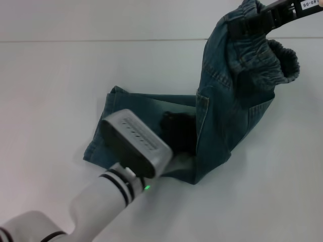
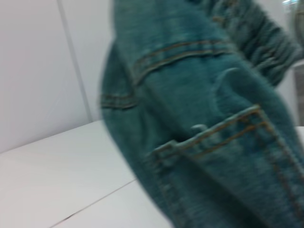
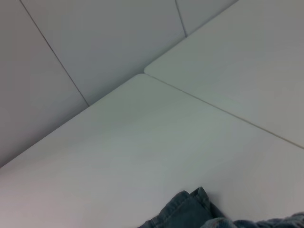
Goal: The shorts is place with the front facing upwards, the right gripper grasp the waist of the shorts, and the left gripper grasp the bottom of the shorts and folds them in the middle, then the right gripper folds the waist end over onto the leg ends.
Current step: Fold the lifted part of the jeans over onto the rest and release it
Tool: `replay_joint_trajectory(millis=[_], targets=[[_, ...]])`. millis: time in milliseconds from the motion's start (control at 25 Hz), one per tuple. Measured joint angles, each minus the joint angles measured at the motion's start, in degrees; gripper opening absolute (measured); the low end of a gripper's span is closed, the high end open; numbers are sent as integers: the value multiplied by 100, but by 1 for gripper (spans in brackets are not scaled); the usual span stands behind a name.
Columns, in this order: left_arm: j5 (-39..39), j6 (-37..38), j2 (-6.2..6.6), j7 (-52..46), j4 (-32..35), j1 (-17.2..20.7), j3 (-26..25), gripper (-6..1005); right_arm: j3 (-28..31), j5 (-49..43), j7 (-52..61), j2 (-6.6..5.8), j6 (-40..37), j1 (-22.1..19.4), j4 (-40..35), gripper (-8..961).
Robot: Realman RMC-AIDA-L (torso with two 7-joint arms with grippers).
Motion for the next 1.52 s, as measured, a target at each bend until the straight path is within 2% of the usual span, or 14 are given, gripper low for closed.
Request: replay_joint_trajectory(millis=[120, 160, 200, 280, 400, 480, 520, 560, 680, 840, 1000, 1080, 1360, 1520], targets=[[2, 272, 0, -48, 131, 355, -339, 0, 17, -8, -38, -23, 40, -3, 113, 104], [2, 272, 0, -48, 131, 355, -339, 0, 20, -9, -45, -30, 58, -3, 150, 104], [3, 726, 1, -247, 294, 616, -456, 0, 19, -9, -47, -34, 76, -3, 170, 104], [3, 1024, 6, -546, 470, 733, -474, 0, 17, -9, -51, -38, 106, -8, 191, 105], [51, 1370, 42, -1922, 1169, 864, -371, 0, 10, -10, -51, -40, 153, -9, 194, 105], [240, 1626, 46, -3022, 1747, 912, -132, 0, -5, -12, -40, -40, 186, 10, 204, 105], [588, 2132, 56, -4425, 2555, 1016, 272, 0, -11, -13, -33, -37, 202, 29, 229, 105], [667, 2239, 61, -4677, 2741, 1040, 365, 0, -20, -14, -31, -34, 222, 58, 268, 105], [1036, 3301, 90, -6237, 3921, 1284, 1086, 1, -141, -22, -51, -39, 388, 213, 585, 104], [1400, 4447, 285, -7602, 5250, 1644, 2003, 20, -393, -27, -59, -60, 619, 343, 857, 116], [2146, 5165, 394, -8410, 6022, 1759, 2323, 46, -703, -27, -72, -54, 828, 557, 1140, 128], [2453, 5473, 394, -8651, 6270, 1771, 2372, 58, -857, -27, -76, -18, 898, 692, 1264, 135], [2614, 5786, 351, -8950, 6475, 1958, 2352, 103, -1447, -32, -309, 115, 1298, 1234, 2074, 156], [2617, 5812, 347, -8944, 6511, 2082, 2347, 323, -1700, -35, -550, 297, 1527, 1512, 2419, 168]])
